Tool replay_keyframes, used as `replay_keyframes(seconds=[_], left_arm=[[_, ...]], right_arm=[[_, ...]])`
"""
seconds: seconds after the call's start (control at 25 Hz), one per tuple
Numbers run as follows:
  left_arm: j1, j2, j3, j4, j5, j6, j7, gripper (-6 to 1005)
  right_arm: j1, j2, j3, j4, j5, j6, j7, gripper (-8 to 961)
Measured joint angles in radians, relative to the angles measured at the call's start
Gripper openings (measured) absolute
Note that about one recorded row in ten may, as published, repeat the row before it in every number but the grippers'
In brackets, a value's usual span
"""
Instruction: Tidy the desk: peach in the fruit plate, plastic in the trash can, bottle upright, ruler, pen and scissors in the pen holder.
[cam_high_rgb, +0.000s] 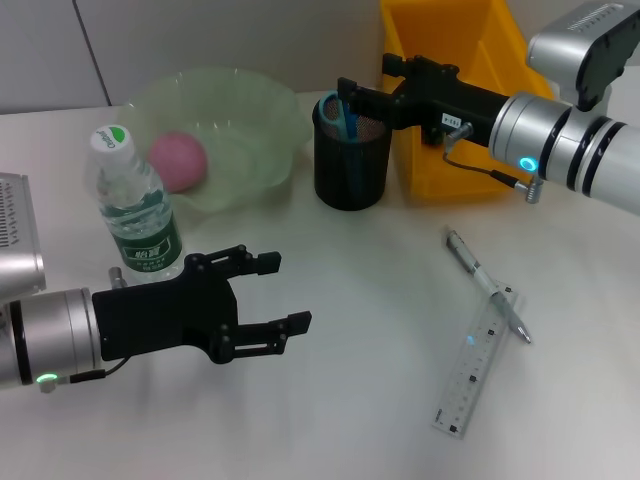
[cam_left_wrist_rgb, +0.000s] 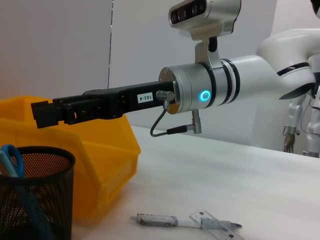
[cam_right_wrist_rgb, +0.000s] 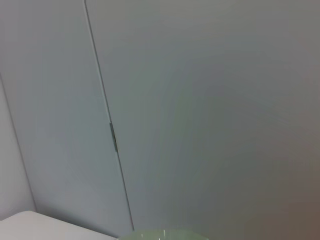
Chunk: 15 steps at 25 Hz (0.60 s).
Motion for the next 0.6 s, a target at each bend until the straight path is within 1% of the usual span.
replay_keyframes(seconds=[0.08, 0.2, 0.36, 0.48, 0.52, 0.56, 0.6], left_arm=[[0.001, 0.000, 0.000, 0.000, 0.001, 0.001, -0.001, 815], [0.001, 0.000, 0.000, 0.000, 0.001, 0.001, -0.001, 815], [0.001, 0.000, 0.001, -0.001, 0.003, 0.000, -0.002, 815], [0.000, 0.000, 0.001, -0.002, 0.003, -0.003, -0.003, 814], [0.000, 0.000, 0.001, -0.002, 0.003, -0.004, -0.003, 814], [0.000, 0.000, 0.001, -0.002, 0.003, -0.004, -0.003, 814], [0.000, 0.000, 0.001, -0.003, 0.003, -0.005, -0.004, 814]], right_arm=[[-0.001, 0.000, 0.000, -0.001, 0.000, -0.003, 0.001, 817], [-0.003, 0.000, -0.001, -0.004, 0.000, -0.004, 0.012, 817], [-0.023, -0.002, -0.013, -0.053, -0.007, -0.035, 0.107, 817], [-0.077, -0.006, -0.077, -0.163, -0.009, -0.076, 0.225, 817], [-0.130, -0.009, -0.131, -0.269, -0.017, -0.099, 0.314, 817], [-0.130, -0.009, -0.131, -0.269, -0.017, -0.099, 0.314, 817], [-0.157, -0.011, -0.153, -0.328, -0.030, -0.115, 0.368, 817]])
